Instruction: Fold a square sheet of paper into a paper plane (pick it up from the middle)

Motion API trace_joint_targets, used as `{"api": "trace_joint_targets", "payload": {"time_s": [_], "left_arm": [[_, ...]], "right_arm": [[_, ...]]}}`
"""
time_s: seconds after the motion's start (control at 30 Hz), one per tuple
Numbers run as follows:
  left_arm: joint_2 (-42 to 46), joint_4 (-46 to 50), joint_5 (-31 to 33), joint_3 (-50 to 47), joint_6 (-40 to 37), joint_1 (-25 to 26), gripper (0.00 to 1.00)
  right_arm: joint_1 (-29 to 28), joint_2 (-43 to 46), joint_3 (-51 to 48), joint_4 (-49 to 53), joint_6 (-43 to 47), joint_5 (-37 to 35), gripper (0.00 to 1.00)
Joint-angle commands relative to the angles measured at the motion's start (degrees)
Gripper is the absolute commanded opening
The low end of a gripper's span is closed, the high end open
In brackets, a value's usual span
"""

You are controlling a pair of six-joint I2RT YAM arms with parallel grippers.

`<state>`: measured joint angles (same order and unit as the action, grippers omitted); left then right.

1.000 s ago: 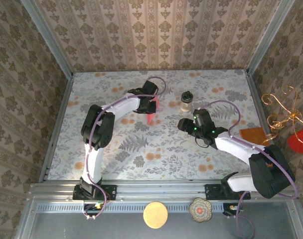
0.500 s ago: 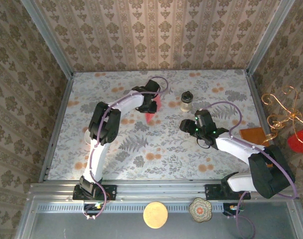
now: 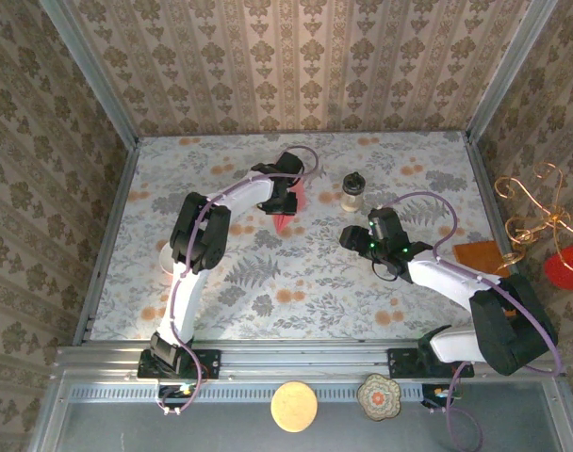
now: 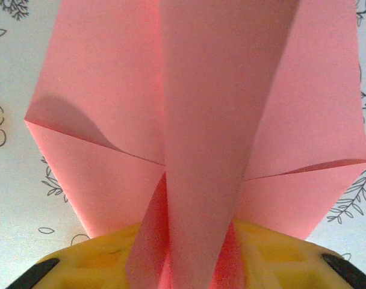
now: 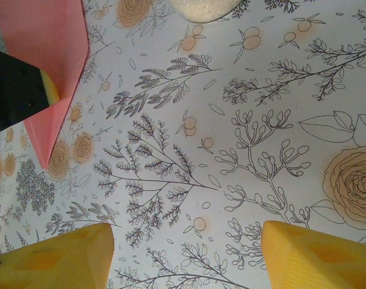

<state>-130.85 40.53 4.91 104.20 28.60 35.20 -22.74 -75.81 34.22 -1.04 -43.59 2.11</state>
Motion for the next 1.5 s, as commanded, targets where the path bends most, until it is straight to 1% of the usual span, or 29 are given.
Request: {"api": "trace_joint_targets", "payload": {"time_s": [0.0,0.17,0.33,0.4,0.5,0.57,0.7,0.8,0.93,1.03,1.07,1.1,1.2,1.23,1.27,1.37,1.43,1.47], "left_arm": [[-3.57,2.80,1.72,0.25,3.76,-0.13,0.38],[-3.28,2.28,1.33,0.21,5.76,-0.13,0.38],[0.57,2.59,1.61,1.63,4.41,-0.20,0.40],[3.50,2.96,2.35,2.05,3.33,-0.06,0.45],[8.80,3.41,4.66,1.37,1.82,0.20,0.53],[12.75,3.42,6.29,-0.06,0.95,0.39,0.57],[21.20,1.87,8.50,-5.22,0.07,0.43,0.64],[29.31,-1.54,9.97,-12.05,-0.23,-0.23,0.71],[42.02,-8.86,15.09,-25.41,-1.92,-2.07,0.86],[51.52,-14.99,18.84,-36.62,-3.77,-4.11,0.95],[54.67,-17.04,19.82,-40.61,-4.31,-5.07,0.98],[57.40,-18.55,20.52,-43.83,-4.67,-6.02,1.00],[65.51,-22.89,23.17,-54.24,-5.55,-8.73,1.00],[68.10,-23.90,23.61,-57.14,-5.78,-11.41,1.00],[70.43,-24.95,23.97,-59.94,-6.01,-13.04,1.00],[75.81,-26.69,24.61,-66.19,-6.11,-18.02,1.00],[78.01,-29.56,23.92,-69.82,-8.55,-20.79,1.00],[79.10,-31.39,24.76,-71.77,-9.68,-21.74,1.00]], "right_arm": [[0.33,-0.18,-0.38,0.32,0.58,-0.17,0.67],[0.33,-0.11,-0.20,0.60,0.79,-0.32,0.68],[0.66,0.84,0.64,2.46,1.47,-0.68,0.68],[1.16,1.80,1.77,4.87,2.21,-0.82,0.69],[1.94,3.88,4.98,11.80,3.83,-3.49,0.72],[2.81,5.44,7.08,16.12,5.25,-5.18,0.72],[4.25,9.96,8.06,19.45,8.29,-7.37,0.75],[5.09,13.66,8.53,20.95,11.25,-9.82,0.77],[5.34,18.08,8.81,21.82,16.82,-14.49,0.83],[5.73,20.79,7.78,20.99,19.64,-19.34,0.97],[5.74,21.76,7.00,20.23,20.49,-21.30,1.00],[5.78,22.65,6.24,19.40,21.15,-23.01,1.00],[6.46,24.94,3.72,16.29,22.76,-28.13,1.00],[6.71,25.39,2.89,15.28,23.24,-29.57,1.00],[6.95,25.69,2.18,14.38,23.76,-31.13,1.00],[7.24,26.69,-2.08,7.81,27.73,-35.26,1.00],[7.87,27.34,-4.54,3.58,29.62,-36.95,1.00],[8.26,27.55,-6.22,0.62,31.23,-37.29,1.00]]}}
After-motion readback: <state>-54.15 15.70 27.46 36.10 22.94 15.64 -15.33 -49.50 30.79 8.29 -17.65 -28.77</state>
